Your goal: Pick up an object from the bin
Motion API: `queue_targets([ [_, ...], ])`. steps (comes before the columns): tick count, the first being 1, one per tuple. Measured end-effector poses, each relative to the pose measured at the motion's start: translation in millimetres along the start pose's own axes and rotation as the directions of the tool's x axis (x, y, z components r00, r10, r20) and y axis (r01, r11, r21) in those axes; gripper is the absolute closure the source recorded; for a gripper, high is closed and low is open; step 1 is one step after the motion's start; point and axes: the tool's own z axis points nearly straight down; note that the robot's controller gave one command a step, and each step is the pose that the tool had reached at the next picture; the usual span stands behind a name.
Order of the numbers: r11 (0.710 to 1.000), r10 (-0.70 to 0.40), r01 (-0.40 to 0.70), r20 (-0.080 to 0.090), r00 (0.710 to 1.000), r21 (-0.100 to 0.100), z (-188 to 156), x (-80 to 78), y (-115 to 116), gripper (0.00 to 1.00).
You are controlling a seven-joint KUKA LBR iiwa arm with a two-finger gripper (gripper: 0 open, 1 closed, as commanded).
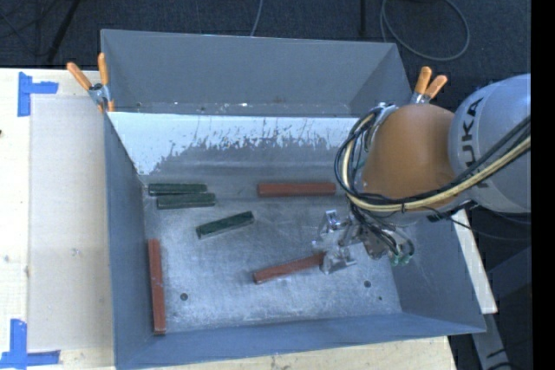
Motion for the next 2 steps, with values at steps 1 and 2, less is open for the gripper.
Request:
queue_targets([
  [1,0.998,-0.058,0.058,0.009,0.998,0.001,-38.0,-18.3,-5.0,1.00],
  [2,1.000,0.003,-0.003,0.001,1.000,0.001,-3.4,-23.1,18.8,1.00],
])
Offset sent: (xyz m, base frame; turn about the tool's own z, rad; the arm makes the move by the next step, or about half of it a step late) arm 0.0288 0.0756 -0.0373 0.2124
